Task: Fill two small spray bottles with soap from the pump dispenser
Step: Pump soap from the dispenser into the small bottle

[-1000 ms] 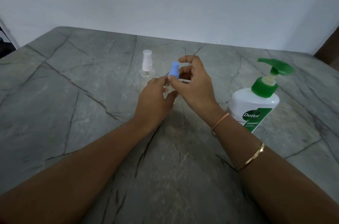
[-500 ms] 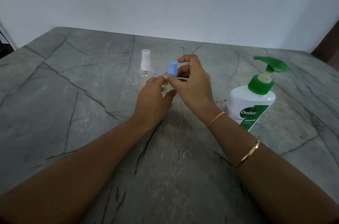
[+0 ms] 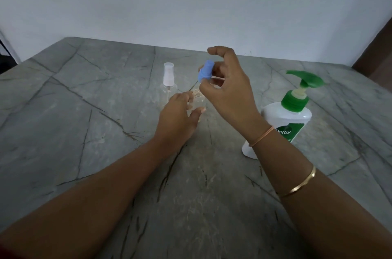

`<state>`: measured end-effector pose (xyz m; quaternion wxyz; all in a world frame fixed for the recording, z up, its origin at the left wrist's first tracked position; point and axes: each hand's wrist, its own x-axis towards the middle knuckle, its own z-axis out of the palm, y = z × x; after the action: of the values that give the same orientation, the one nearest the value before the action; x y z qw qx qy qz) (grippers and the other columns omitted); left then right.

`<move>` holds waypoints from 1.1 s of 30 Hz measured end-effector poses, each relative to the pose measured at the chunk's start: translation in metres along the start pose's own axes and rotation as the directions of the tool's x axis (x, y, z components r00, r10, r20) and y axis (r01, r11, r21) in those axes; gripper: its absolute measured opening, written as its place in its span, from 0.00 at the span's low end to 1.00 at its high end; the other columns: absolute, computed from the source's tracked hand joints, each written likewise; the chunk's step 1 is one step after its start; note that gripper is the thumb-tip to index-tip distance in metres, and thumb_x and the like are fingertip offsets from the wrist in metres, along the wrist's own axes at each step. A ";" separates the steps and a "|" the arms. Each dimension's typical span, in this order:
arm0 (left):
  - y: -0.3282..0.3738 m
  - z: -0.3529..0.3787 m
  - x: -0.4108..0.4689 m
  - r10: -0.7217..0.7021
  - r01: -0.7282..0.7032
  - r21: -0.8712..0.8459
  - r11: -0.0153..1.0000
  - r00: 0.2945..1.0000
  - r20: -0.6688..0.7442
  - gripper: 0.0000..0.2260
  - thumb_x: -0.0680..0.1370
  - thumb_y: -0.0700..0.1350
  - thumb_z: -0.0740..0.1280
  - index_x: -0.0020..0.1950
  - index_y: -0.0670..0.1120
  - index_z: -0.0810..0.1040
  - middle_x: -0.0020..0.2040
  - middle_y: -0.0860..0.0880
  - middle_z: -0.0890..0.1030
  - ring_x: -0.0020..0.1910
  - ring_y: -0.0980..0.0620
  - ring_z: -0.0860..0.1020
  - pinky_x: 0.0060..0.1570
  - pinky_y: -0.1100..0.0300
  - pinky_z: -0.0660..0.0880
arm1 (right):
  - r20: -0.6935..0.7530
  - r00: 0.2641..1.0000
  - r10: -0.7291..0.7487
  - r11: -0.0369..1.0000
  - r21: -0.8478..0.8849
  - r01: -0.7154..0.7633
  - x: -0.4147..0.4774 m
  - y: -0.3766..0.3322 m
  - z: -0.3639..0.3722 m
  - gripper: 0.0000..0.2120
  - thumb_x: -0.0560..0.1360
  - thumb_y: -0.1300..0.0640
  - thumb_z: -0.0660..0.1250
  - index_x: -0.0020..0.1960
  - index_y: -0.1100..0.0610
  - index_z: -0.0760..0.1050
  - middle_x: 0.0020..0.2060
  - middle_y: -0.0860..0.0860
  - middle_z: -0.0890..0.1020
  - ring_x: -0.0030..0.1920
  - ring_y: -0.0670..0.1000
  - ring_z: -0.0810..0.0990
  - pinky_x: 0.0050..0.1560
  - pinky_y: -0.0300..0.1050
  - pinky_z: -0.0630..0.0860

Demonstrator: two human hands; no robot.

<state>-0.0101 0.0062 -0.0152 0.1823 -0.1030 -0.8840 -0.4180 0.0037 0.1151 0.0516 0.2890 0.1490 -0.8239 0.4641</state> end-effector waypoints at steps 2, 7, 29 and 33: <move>0.000 0.001 0.000 0.007 -0.007 0.005 1.000 1.000 0.003 0.18 0.75 0.47 0.67 0.63 0.44 0.71 0.59 0.48 0.75 0.51 0.60 0.71 0.49 0.65 0.66 | 0.003 0.999 -0.051 0.997 -0.060 0.051 -0.004 -0.006 -0.005 0.20 0.72 0.64 0.66 0.64 0.59 0.69 0.45 0.50 0.82 0.46 0.46 0.80 0.52 0.42 0.78; -0.004 0.002 0.001 0.049 -0.049 0.021 0.999 0.999 0.006 0.16 0.76 0.47 0.65 0.62 0.45 0.72 0.56 0.49 0.76 0.50 0.58 0.72 0.48 0.66 0.65 | -0.036 0.956 -0.290 0.904 -0.338 0.262 -0.021 -0.015 -0.016 0.20 0.69 0.64 0.64 0.61 0.62 0.73 0.42 0.52 0.80 0.41 0.43 0.71 0.51 0.42 0.71; -0.006 0.000 -0.009 0.151 -0.151 -0.055 0.987 0.989 -0.006 0.19 0.74 0.46 0.69 0.61 0.40 0.72 0.57 0.43 0.74 0.51 0.49 0.76 0.50 0.60 0.71 | 0.296 0.899 0.324 0.680 -0.733 -0.003 -0.124 -0.003 -0.073 0.08 0.78 0.51 0.59 0.52 0.55 0.68 0.51 0.51 0.79 0.49 0.53 0.77 0.46 0.44 0.74; -0.003 -0.001 -0.014 0.173 -0.173 -0.059 0.983 0.985 -0.008 0.17 0.74 0.46 0.69 0.60 0.42 0.73 0.56 0.45 0.73 0.48 0.53 0.73 0.50 0.59 0.70 | 0.264 0.915 0.305 0.671 -0.741 -0.011 -0.123 -0.003 -0.079 0.09 0.77 0.49 0.60 0.52 0.53 0.67 0.51 0.51 0.79 0.48 0.51 0.78 0.45 0.41 0.72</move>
<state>0.0021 0.0029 -0.0229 0.2160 -0.1840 -0.8586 -0.4270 0.1293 0.1782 0.0101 0.1231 0.0327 -0.9880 0.0872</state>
